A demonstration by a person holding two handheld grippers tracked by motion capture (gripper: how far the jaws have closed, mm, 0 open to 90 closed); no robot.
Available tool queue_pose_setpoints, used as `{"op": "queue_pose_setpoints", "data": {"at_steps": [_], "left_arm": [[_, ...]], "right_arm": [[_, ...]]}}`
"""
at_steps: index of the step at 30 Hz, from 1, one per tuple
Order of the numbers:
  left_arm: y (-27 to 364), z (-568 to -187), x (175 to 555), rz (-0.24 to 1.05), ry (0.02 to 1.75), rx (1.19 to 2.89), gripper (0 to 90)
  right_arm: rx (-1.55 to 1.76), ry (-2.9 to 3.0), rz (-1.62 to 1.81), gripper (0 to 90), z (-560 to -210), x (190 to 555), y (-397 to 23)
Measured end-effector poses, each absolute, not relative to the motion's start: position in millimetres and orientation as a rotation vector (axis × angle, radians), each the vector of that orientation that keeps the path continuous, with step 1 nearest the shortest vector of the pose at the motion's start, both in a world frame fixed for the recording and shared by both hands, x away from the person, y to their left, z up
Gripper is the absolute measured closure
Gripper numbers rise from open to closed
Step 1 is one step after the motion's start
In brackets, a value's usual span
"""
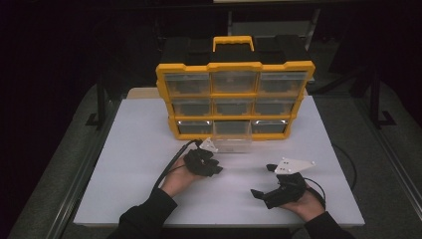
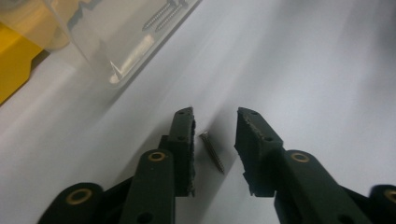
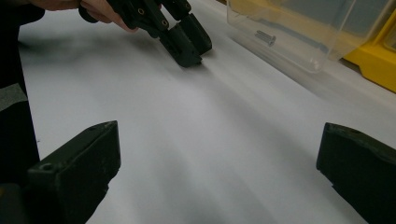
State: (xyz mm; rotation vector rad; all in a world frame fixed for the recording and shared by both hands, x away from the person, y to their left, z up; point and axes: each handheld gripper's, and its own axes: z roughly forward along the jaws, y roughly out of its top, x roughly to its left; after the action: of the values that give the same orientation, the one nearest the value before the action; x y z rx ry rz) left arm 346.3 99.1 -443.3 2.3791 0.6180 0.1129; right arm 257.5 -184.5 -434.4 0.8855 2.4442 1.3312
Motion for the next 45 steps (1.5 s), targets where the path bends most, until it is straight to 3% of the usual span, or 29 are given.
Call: {"op": "queue_pose_setpoints", "data": {"at_steps": [22,45], "left_arm": [[99.7,-446.4,347.8,0.118,0.629,2.381,86.7],[112.6,-437.8,351.4,0.087,0.61,2.381,87.0]], "right_arm": [[0.885,2.444,1.33,0.0,-434.2,257.5,-184.5],[0.884,2.447,1.332,0.0,-434.4,257.7,-184.8]]}}
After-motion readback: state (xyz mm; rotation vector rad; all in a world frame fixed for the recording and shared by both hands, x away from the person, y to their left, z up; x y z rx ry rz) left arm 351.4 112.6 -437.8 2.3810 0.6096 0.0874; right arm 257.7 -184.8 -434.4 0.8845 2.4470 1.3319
